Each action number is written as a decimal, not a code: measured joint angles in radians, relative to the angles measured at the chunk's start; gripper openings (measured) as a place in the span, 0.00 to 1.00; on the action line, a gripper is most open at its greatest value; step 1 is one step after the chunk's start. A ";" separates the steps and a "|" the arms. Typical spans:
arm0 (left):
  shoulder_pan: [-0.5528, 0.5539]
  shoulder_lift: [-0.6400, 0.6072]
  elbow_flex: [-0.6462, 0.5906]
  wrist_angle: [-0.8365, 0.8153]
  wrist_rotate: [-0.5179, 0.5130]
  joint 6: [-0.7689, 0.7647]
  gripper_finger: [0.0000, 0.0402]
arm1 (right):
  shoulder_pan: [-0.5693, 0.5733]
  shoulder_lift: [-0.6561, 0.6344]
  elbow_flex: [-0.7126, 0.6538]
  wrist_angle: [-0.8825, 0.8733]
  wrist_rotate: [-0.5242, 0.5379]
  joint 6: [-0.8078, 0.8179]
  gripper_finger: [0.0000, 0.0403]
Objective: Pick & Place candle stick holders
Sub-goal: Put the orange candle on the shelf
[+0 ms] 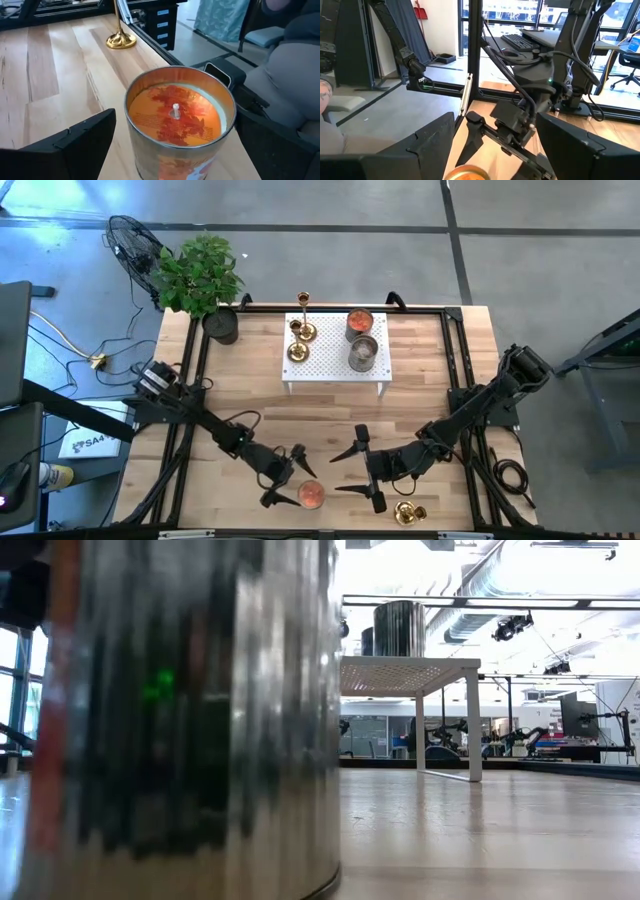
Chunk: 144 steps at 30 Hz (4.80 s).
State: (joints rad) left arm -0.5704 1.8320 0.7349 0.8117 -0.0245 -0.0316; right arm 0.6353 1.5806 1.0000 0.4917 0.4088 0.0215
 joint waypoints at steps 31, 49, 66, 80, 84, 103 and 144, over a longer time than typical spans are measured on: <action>0.001 0.000 0.000 0.025 0.120 -0.030 0.99 | 0.000 0.000 0.000 0.000 0.000 0.000 0.68; 0.000 0.100 0.017 0.067 0.091 -0.107 0.99 | 0.000 0.000 0.000 0.000 -0.001 0.000 0.68; 0.002 0.132 0.083 0.046 0.188 -0.113 0.99 | 0.000 0.000 0.000 0.000 -0.001 0.004 0.68; 0.003 0.202 0.168 0.050 0.265 -0.113 0.99 | 0.000 0.000 0.000 0.000 0.000 0.004 0.68; 0.015 0.213 0.201 0.007 0.326 -0.120 0.99 | 0.000 0.000 0.000 -0.001 0.001 0.017 0.68; 0.026 0.189 0.223 -0.098 0.351 -0.127 0.89 | 0.000 0.000 0.000 -0.008 0.000 0.033 0.68; 0.034 -0.079 0.220 -0.367 0.067 -0.078 0.88 | 0.201 0.000 0.000 0.003 0.184 -0.221 0.68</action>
State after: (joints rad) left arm -0.5365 1.7535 0.9554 0.4442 0.0425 -0.1101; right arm 0.8368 1.5803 1.0004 0.4948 0.5931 -0.1997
